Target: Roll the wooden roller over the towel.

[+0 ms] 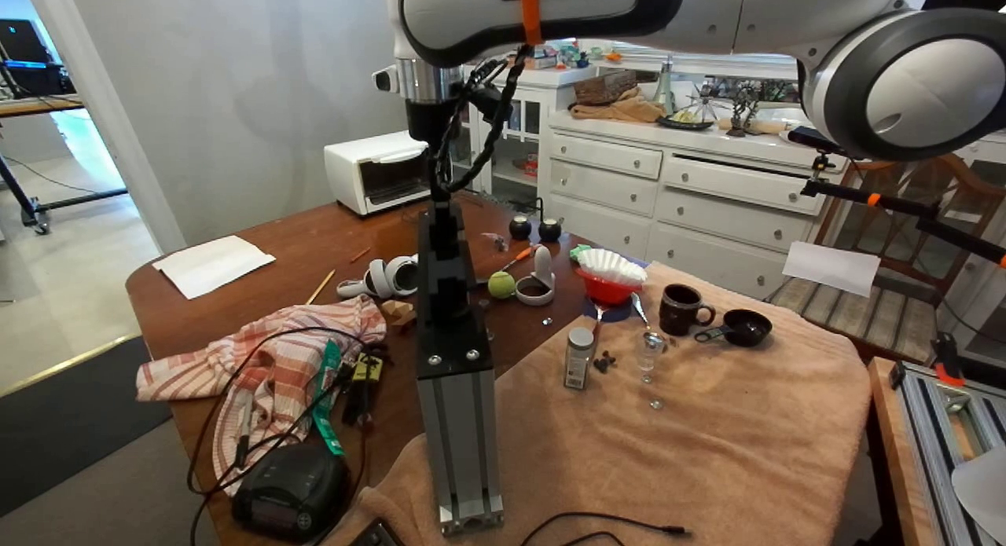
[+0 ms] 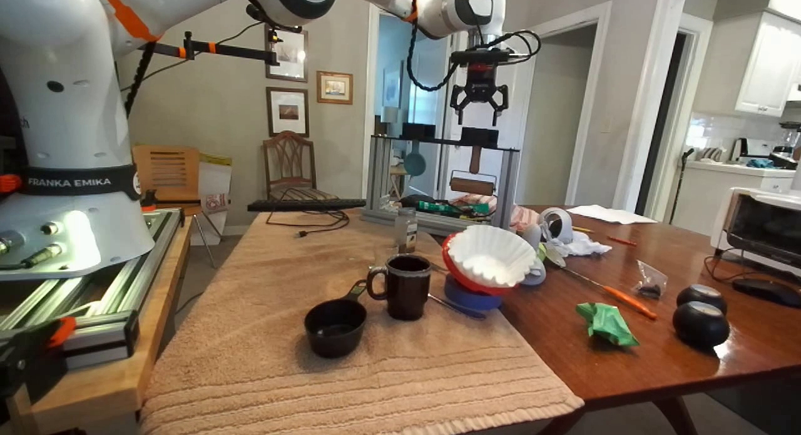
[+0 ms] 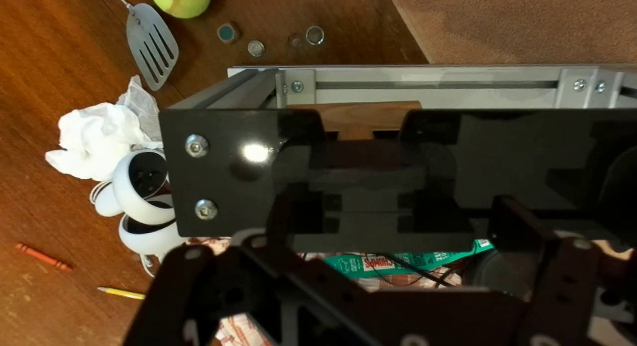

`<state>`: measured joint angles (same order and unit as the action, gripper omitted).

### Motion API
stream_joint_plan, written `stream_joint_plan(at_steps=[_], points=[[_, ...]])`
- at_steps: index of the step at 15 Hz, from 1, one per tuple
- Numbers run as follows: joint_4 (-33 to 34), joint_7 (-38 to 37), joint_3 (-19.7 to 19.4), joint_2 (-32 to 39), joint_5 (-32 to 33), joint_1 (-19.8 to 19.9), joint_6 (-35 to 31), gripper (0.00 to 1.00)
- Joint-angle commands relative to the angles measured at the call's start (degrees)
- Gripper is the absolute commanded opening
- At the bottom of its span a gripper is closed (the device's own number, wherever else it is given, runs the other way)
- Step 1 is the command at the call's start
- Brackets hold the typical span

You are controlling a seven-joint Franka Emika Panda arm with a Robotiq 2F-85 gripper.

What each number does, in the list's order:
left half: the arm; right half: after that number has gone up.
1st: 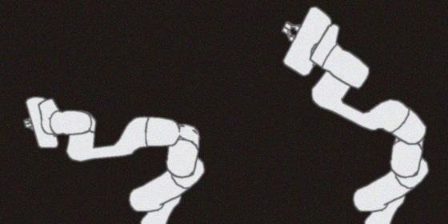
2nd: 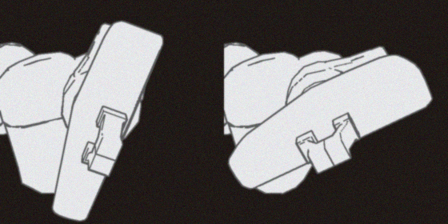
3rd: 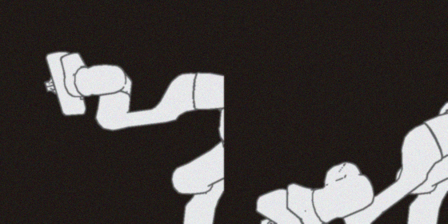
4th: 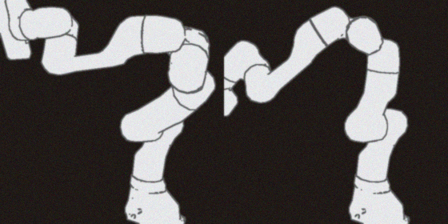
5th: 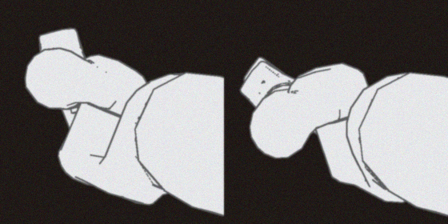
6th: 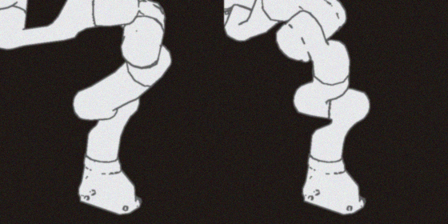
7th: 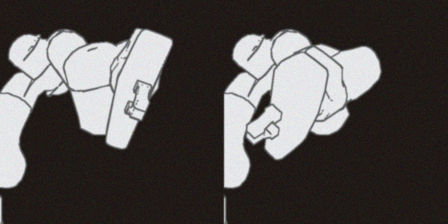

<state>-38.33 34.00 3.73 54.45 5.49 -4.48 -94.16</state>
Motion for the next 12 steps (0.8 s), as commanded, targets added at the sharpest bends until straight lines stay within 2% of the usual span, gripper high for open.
stream_joint_plan(at_steps=[1,12], points=[[3.14,3.68,1.68,1.23,-1.83,1.05,3.55,1.00],[3.84,4.36,1.10,3.17,-0.70,0.58,3.30,1.00]])
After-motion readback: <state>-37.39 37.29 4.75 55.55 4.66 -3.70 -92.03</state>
